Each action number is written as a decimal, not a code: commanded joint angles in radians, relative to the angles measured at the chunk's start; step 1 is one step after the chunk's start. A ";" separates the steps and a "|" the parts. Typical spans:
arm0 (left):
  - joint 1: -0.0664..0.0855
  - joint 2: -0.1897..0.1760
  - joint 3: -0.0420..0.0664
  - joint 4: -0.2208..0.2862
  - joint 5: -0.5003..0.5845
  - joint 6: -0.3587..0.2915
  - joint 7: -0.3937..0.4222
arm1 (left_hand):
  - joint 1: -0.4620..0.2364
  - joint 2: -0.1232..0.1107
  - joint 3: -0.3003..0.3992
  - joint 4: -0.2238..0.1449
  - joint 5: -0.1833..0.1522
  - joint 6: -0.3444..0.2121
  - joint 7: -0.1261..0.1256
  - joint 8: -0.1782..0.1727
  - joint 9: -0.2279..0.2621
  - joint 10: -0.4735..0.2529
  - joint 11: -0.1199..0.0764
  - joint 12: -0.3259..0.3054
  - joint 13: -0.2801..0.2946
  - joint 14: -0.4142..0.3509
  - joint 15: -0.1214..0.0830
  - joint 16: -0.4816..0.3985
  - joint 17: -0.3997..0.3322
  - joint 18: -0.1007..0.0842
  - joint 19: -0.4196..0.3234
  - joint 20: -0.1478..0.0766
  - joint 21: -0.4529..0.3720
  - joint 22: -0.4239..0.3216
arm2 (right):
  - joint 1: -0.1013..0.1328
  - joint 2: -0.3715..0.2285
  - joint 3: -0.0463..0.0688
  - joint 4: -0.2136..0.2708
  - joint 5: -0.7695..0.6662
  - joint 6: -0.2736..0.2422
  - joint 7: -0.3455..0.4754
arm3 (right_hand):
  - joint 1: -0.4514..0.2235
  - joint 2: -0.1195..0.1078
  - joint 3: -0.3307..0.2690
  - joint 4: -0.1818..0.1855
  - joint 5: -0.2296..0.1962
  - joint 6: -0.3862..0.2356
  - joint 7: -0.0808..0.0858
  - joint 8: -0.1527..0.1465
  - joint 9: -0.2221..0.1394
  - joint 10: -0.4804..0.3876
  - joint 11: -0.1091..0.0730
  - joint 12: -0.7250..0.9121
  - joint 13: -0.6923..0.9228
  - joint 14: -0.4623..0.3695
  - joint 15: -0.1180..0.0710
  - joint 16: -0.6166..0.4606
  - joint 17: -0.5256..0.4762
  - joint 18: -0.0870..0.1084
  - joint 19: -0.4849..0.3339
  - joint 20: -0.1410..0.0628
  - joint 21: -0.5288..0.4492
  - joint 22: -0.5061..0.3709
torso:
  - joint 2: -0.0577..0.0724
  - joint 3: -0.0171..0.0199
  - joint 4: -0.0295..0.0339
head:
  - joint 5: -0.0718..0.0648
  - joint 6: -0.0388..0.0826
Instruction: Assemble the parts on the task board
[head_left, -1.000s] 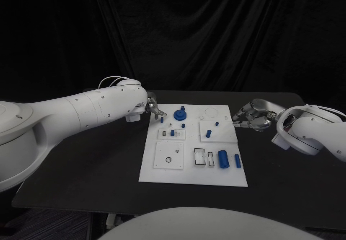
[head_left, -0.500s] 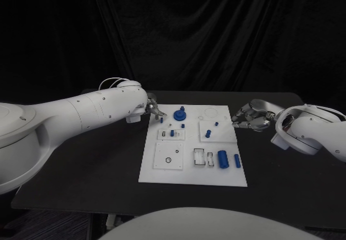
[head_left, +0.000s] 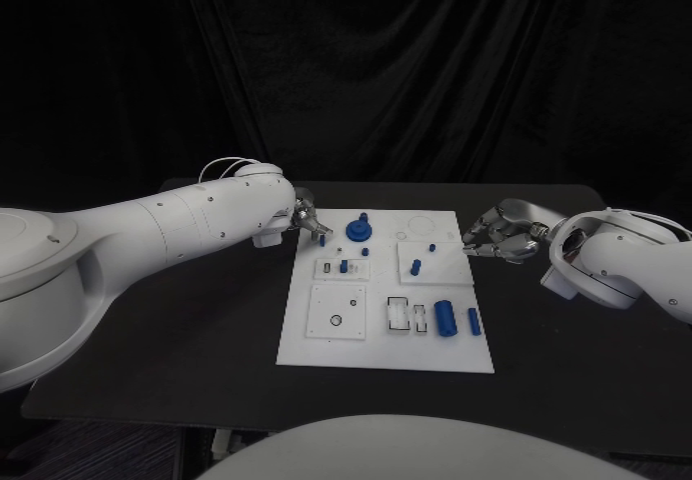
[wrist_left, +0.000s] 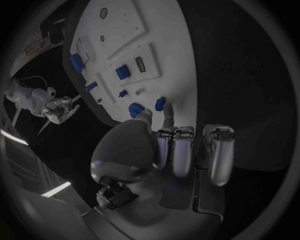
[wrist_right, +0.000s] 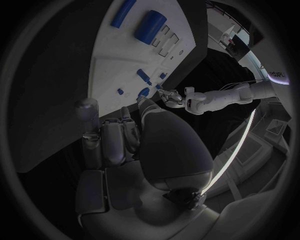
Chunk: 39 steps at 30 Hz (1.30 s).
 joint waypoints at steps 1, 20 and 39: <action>-0.002 0.004 0.001 -0.003 0.001 0.014 0.024 | 0.011 -0.001 0.000 -0.006 0.004 -0.010 0.000 -0.007 0.001 0.106 0.006 0.003 0.263 0.098 0.007 -0.002 0.242 0.015 0.004 0.006 -0.007 0.187 | -0.001 0.000 0.001 0.001 -0.001 0.012 -0.021 | 0.002 0.010 0.006 0.002 0.004 -0.001 0.004 0.005 -0.002 0.001 -0.001 -0.004 -0.001 -0.003 -0.002 0.000 -0.001 0.009 0.005 -0.002 -0.004 0.078 | 0.000 0.0001 0.0003 | 0.000 0.000; -0.006 0.009 0.001 -0.013 0.001 0.028 0.033 | 0.030 0.007 0.017 -0.027 0.039 -0.015 0.002 -0.018 0.007 0.106 0.008 0.003 0.263 0.093 0.010 -0.007 0.231 0.021 -0.019 0.011 -0.015 0.168 | -0.001 0.004 0.001 -0.003 -0.001 0.025 -0.032 | 0.015 0.012 0.016 -0.005 0.023 -0.001 0.004 0.007 -0.006 -0.014 0.000 -0.015 -0.015 -0.010 -0.001 -0.011 -0.014 0.013 -0.004 -0.002 -0.033 0.072 | 0.000 0.0001 0.0004 | 0.000 0.000; -0.011 0.013 0.001 -0.014 0.001 0.035 0.033 | 0.045 0.011 0.049 -0.049 0.093 -0.013 0.001 -0.034 0.004 0.106 0.008 0.002 0.263 0.090 0.011 -0.010 0.225 0.024 -0.026 0.011 -0.024 0.160 | -0.002 0.012 0.001 -0.013 -0.001 0.033 -0.033 | 0.025 0.014 0.026 -0.010 0.048 -0.003 0.006 0.007 -0.011 -0.024 0.001 -0.022 -0.024 -0.015 0.000 -0.017 -0.021 0.015 -0.009 -0.001 -0.051 0.069 | 0.000 0.0005 0.0007 | 0.000 0.000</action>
